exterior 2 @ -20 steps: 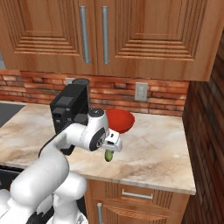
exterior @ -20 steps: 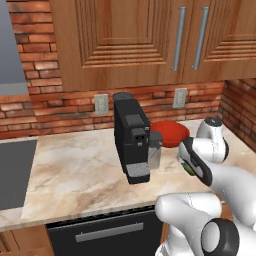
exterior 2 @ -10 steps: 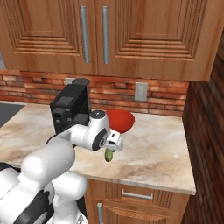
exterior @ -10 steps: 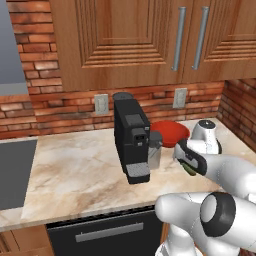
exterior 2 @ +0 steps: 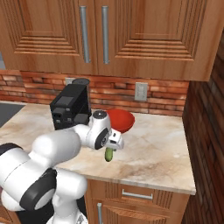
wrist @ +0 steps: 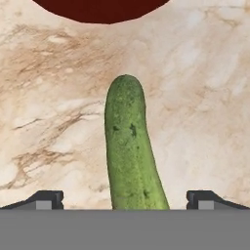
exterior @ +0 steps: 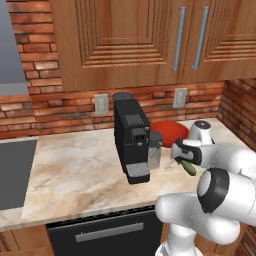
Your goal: Place the two vegetables and bowl onto the tray for setting up a vegetable dip station.
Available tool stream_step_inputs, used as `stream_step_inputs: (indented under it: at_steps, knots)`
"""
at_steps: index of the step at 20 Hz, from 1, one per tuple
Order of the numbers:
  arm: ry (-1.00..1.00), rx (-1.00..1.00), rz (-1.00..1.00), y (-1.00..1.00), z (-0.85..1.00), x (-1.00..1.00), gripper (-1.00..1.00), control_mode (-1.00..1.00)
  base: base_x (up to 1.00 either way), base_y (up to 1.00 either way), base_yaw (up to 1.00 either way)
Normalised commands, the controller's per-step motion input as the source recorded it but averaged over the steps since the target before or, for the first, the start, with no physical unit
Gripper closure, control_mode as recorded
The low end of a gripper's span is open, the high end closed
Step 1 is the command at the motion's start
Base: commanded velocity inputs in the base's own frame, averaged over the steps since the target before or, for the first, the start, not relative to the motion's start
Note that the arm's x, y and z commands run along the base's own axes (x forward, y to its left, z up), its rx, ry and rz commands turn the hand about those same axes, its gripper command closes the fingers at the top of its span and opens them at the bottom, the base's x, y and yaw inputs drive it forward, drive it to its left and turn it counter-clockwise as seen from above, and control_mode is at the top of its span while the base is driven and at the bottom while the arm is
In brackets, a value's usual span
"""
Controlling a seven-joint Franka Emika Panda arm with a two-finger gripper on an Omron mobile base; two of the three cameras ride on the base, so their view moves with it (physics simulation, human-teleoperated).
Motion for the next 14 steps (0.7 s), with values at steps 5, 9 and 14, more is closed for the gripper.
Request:
stream_step_inputs:
  at_steps: [5,9,14]
  knots:
    - [0.0,0.0,0.01,-0.12,-0.21,0.13,-1.0,-1.0,0.0,0.0,0.0]
    - [0.0,0.0,0.01,-0.12,-0.22,0.12,-1.0,-1.0,0.0,0.0,0.0]
    - [0.0,0.0,0.0,-0.03,-0.2,0.07,-1.0,-1.0,0.0,0.0,0.0]
